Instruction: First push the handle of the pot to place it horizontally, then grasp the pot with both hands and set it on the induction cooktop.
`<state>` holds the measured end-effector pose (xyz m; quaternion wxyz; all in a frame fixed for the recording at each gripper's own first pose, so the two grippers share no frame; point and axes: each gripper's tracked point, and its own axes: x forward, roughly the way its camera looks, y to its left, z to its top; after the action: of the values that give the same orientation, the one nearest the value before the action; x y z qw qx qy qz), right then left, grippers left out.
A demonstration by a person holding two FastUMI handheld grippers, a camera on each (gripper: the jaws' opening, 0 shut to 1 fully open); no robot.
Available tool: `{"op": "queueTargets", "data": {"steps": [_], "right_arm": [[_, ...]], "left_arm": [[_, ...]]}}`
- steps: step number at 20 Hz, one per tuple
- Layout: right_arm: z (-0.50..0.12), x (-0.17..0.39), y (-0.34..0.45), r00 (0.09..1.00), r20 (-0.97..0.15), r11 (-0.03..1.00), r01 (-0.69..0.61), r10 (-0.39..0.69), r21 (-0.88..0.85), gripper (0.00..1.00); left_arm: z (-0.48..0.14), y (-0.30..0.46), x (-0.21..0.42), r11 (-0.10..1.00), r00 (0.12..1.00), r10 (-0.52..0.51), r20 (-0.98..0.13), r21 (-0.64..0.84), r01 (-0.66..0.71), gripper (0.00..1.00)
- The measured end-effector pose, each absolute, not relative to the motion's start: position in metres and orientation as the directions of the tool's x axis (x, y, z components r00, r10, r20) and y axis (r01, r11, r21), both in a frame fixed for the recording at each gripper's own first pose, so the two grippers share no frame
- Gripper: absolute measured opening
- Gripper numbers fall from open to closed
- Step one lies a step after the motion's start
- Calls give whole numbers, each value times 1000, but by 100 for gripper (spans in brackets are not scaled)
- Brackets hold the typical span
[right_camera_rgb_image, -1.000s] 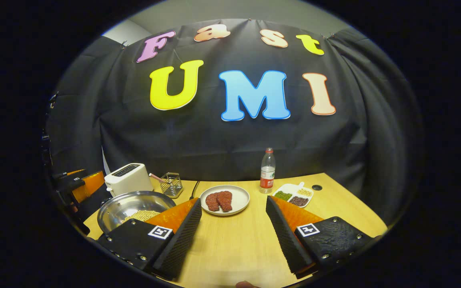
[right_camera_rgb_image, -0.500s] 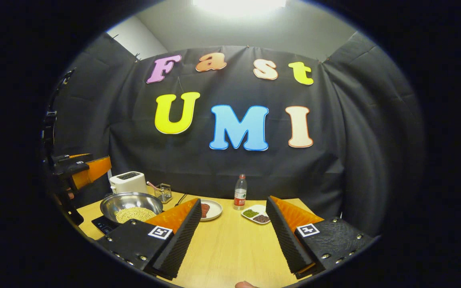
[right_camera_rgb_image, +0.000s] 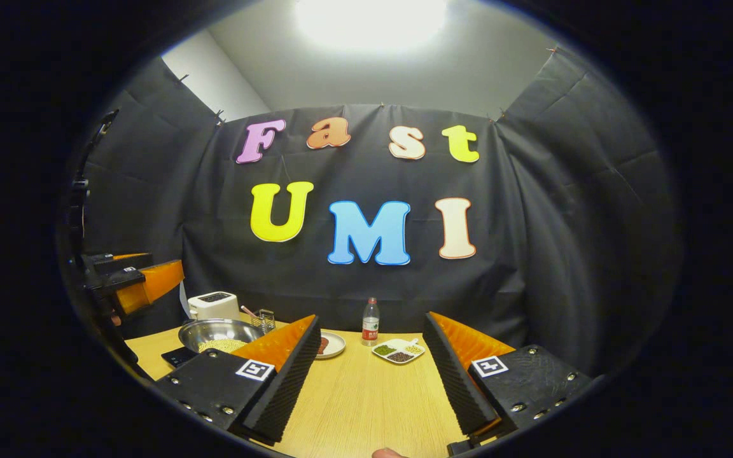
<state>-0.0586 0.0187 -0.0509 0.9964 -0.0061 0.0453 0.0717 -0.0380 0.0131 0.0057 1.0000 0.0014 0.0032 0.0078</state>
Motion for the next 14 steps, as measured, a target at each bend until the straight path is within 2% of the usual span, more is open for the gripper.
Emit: {"op": "queueTargets", "data": {"steps": [5, 7, 8, 9, 11, 12, 13, 14], "right_arm": [[-34, -82, 22, 992, -71, 993, -103, 107, 58, 97], [-31, -90, 17, 995, -66, 996, -74, 77, 47, 97], [-27, -94, 18, 996, -56, 997, -66, 68, 41, 97], [-24, -98, 18, 997, -45, 998, -59, 60, 35, 97], [-23, -104, 20, 998, -40, 998, -49, 51, 30, 97], [-26, -105, 21, 998, -46, 998, -46, 48, 31, 97], [-27, -107, 24, 998, -50, 998, -47, 49, 36, 97], [-25, -109, 27, 997, -52, 998, -48, 50, 39, 97]], "left_arm": [[24, 14, -61, 1000, 1000, -8, 28, 26, 7, 100], [30, 15, -75, 999, 999, -23, 40, 27, 22, 94], [31, 15, -79, 999, 998, -32, 46, 26, 31, 100], [33, 15, -83, 999, 998, -41, 49, 26, 40, 100], [30, 15, -87, 998, 998, -55, 44, 33, 54, 98], [28, 17, -87, 998, 997, -59, 42, 36, 57, 94], [28, 17, -89, 997, 997, -65, 36, 36, 64, 100], [28, 18, -89, 997, 997, -69, 36, 31, 68, 98]]}}
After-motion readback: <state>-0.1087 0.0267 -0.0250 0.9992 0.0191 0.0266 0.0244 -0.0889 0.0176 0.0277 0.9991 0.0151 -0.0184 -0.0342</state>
